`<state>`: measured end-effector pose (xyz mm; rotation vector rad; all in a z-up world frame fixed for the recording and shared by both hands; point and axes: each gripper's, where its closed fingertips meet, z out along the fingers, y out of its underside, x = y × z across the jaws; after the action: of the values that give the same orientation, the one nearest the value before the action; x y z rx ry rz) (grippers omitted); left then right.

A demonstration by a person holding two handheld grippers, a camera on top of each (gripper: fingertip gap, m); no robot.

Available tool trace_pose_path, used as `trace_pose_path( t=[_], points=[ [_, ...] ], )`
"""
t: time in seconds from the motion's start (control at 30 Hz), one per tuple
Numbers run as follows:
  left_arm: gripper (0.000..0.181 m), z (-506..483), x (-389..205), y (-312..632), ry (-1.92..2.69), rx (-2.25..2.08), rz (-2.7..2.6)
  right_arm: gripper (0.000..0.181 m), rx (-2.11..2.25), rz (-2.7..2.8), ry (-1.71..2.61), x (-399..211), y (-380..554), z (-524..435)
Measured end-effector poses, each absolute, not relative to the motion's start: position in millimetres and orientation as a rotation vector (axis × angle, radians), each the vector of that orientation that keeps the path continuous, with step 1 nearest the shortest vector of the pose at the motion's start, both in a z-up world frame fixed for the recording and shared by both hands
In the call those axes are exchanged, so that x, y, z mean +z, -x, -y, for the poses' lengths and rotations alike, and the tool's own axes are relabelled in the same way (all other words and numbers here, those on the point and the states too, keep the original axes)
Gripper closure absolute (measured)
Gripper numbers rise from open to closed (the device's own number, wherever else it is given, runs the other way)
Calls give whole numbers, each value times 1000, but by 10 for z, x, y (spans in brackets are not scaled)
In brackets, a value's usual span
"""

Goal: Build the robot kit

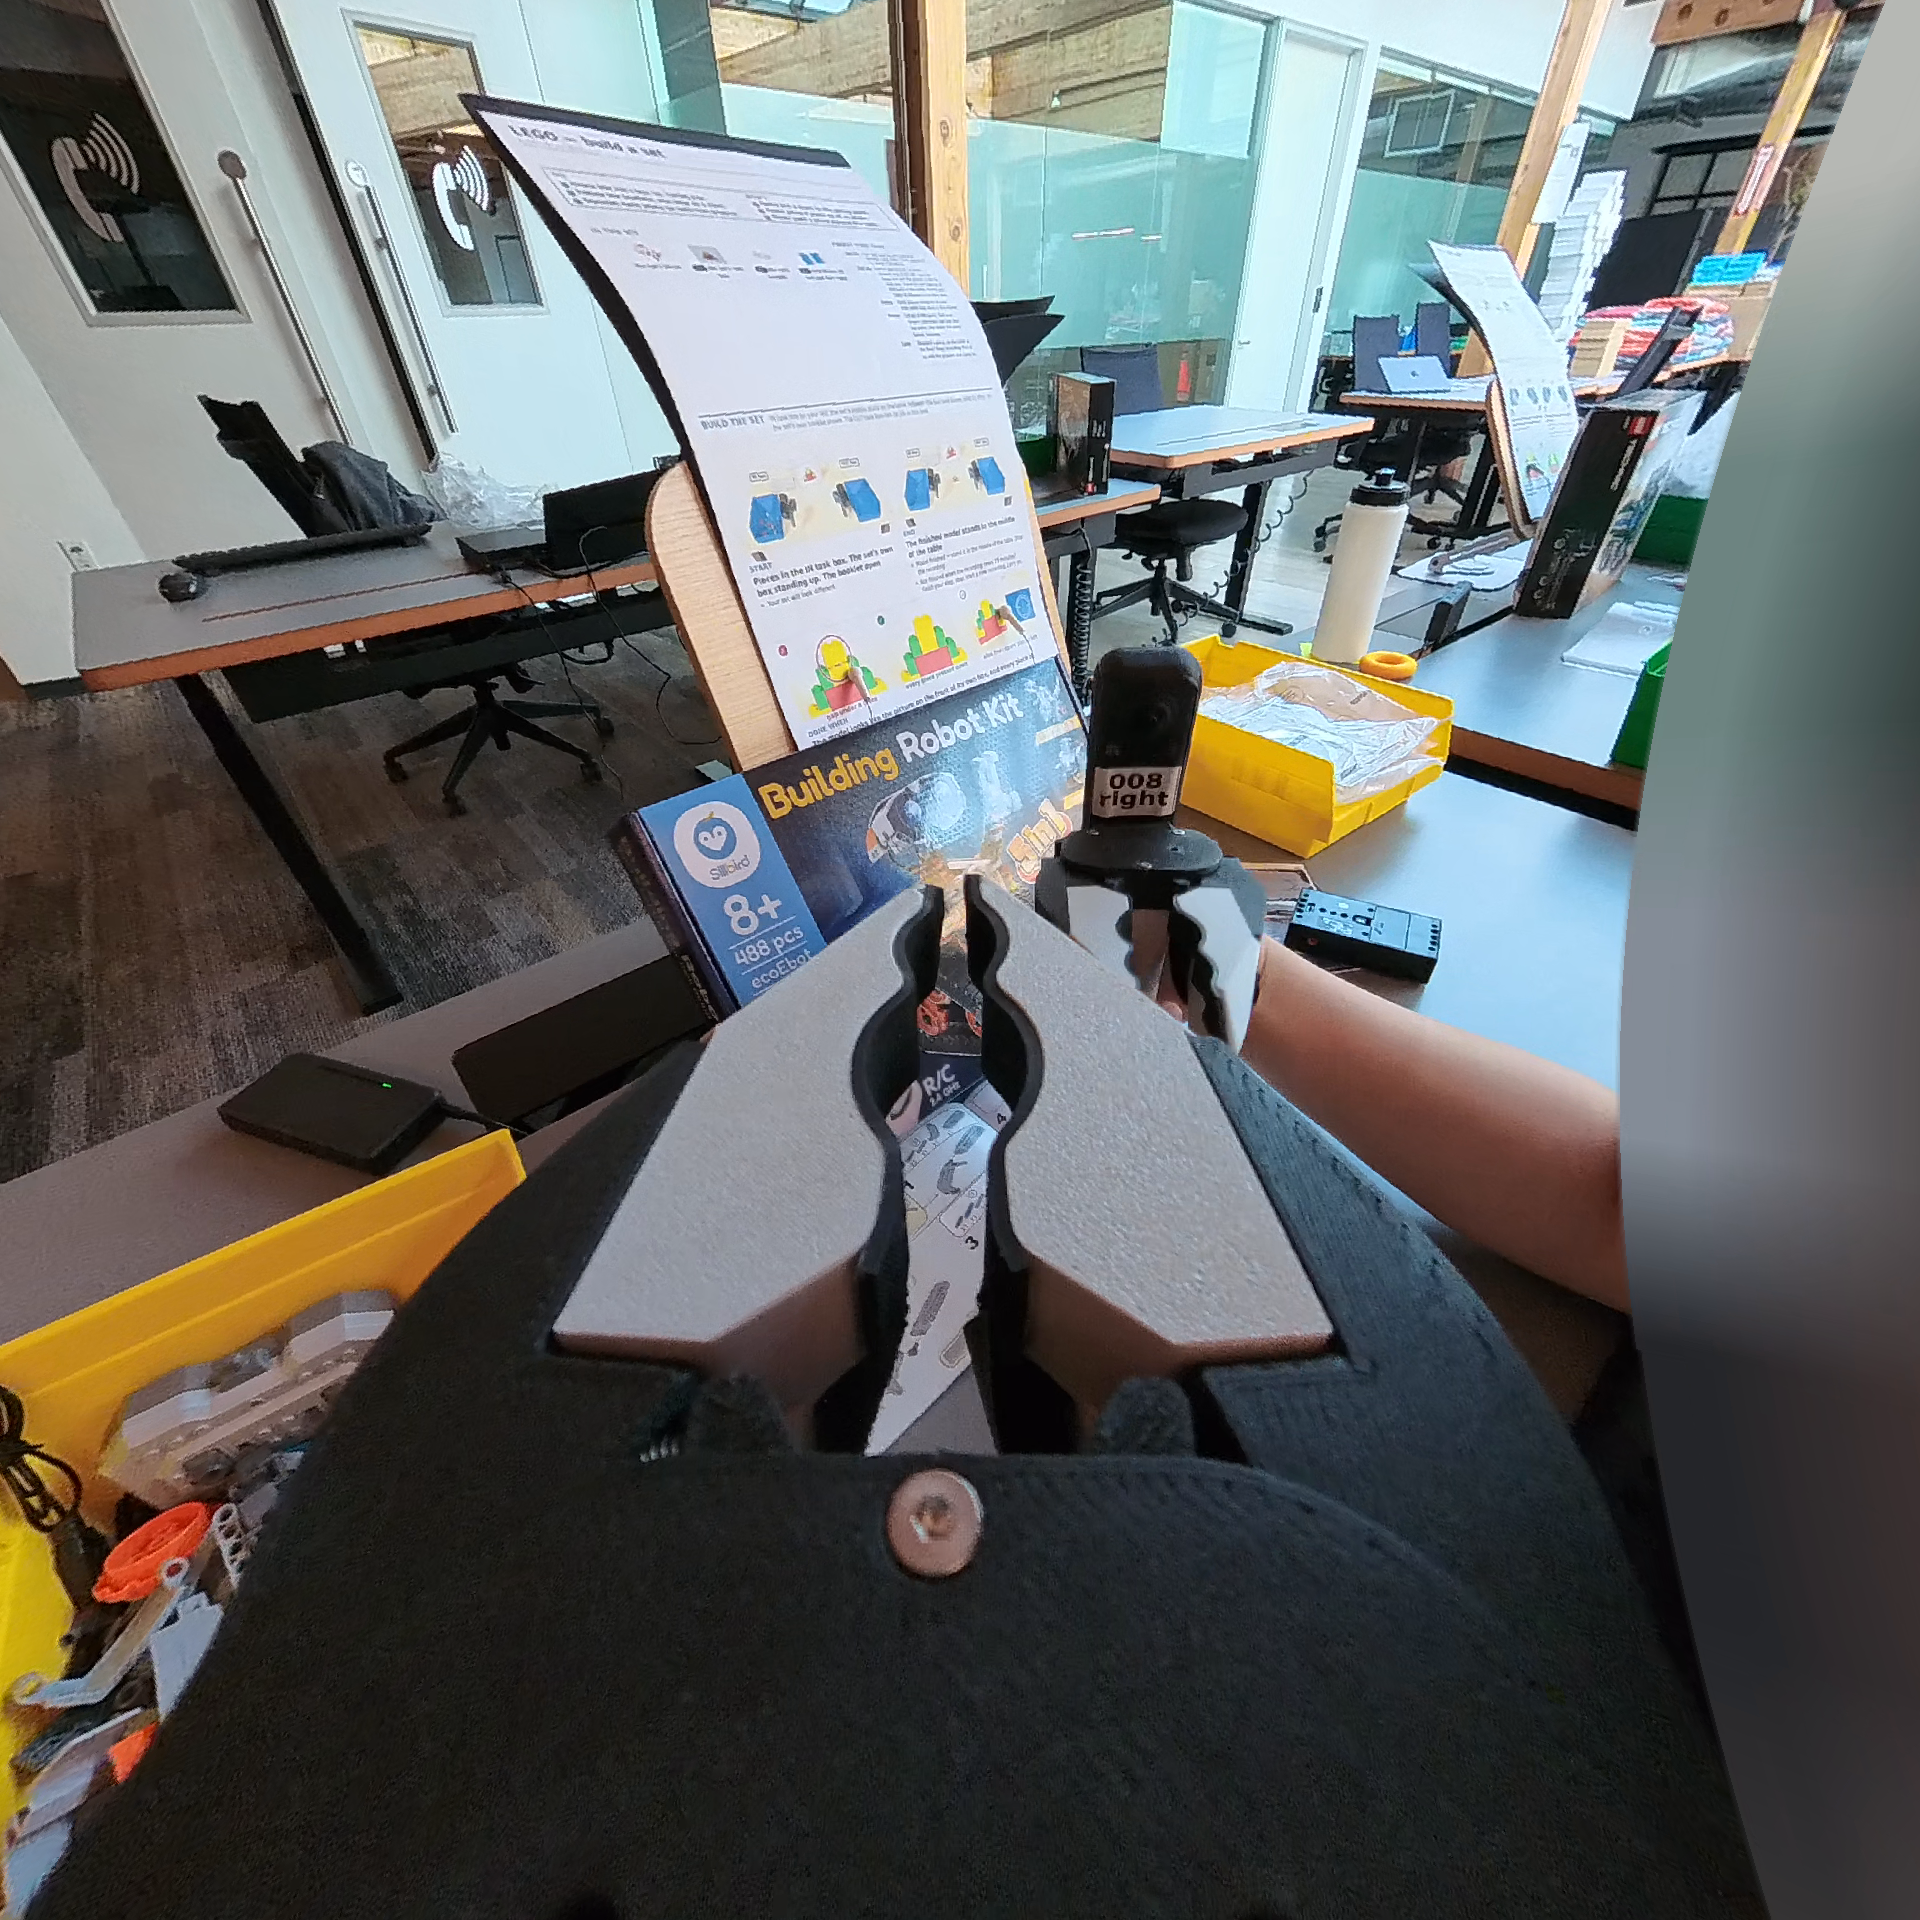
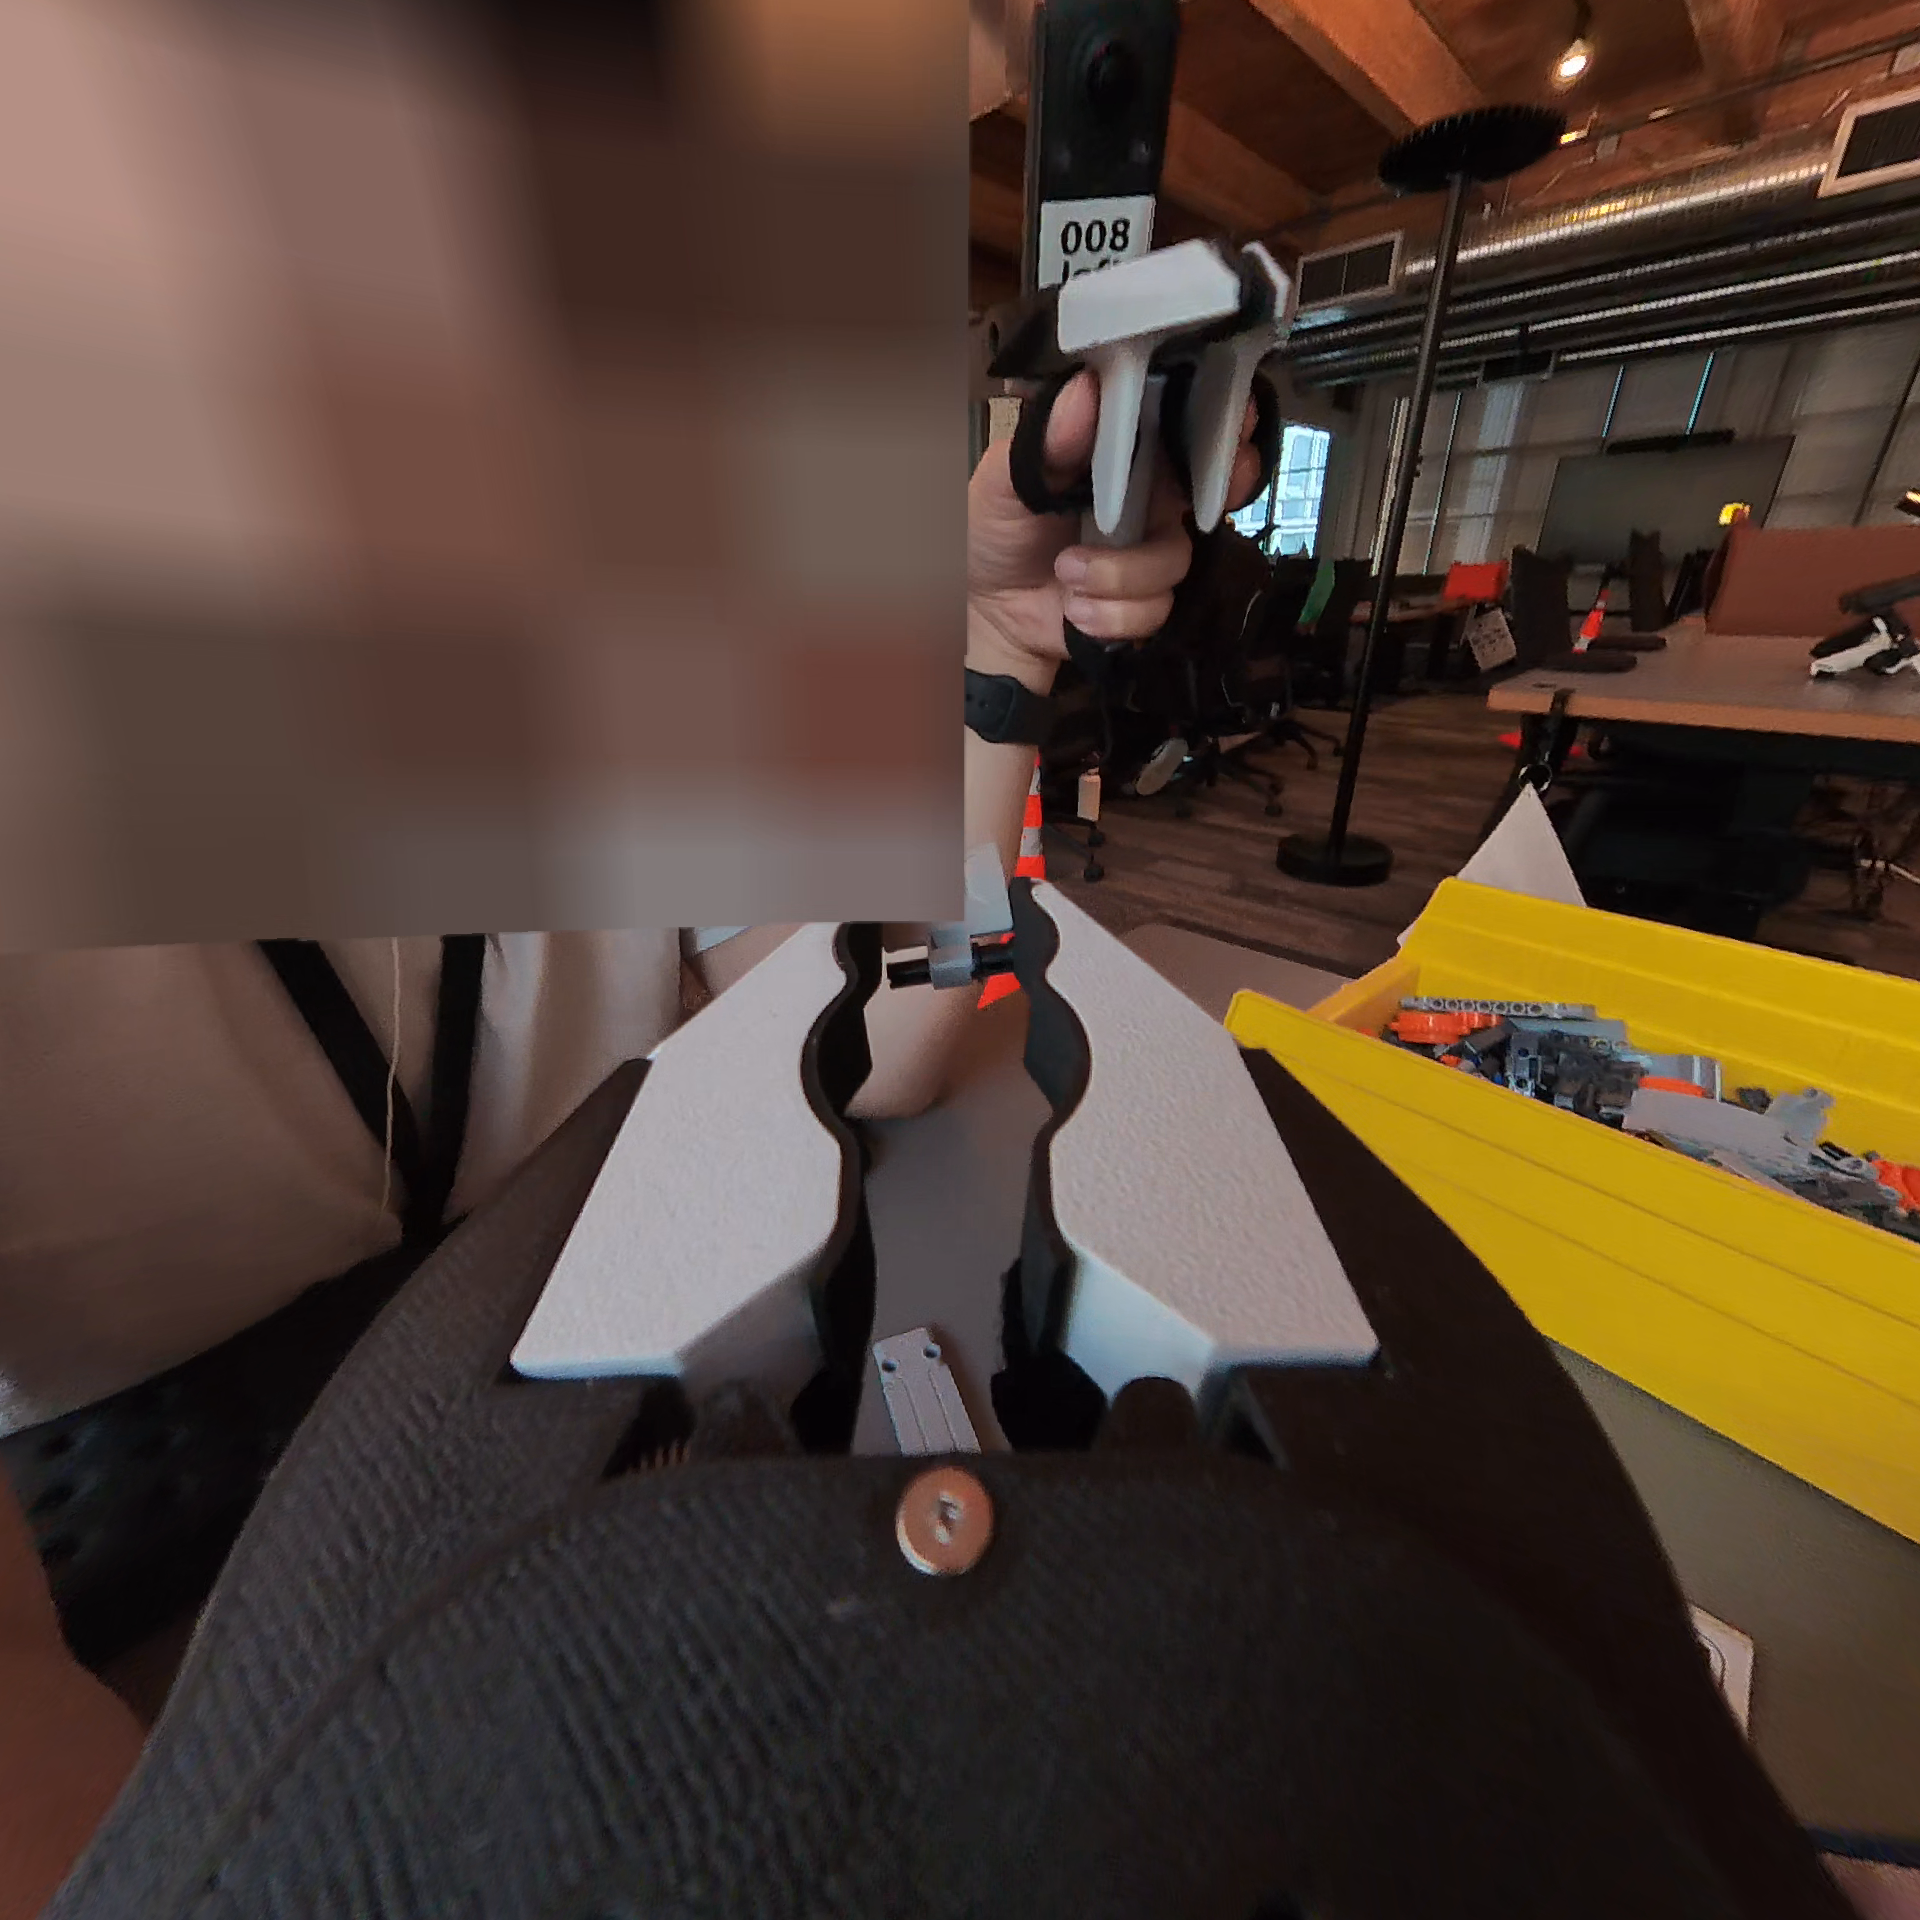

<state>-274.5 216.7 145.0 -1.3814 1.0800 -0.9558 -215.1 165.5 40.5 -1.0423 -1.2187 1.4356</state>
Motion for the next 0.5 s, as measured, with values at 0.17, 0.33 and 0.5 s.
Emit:
trace_pose_path(
  t=[0.17, 0.33, 0.5],
  points=[
    [179, -2164, 1426, 2711, 1390, -950, -1093, 157, 1418, 1234, 1082, 330, 2163, -1719],
    [179, -2154, 1405, 2675, 1395, -944, -1107, 158, 1405, 1219, 1092, 325, 2106, -1772],
    [179, -2151, 1408, 2672, 1394, -941, -1106, 157, 1391, 1220, 1099, 329, 2086, -1785]
  ],
)
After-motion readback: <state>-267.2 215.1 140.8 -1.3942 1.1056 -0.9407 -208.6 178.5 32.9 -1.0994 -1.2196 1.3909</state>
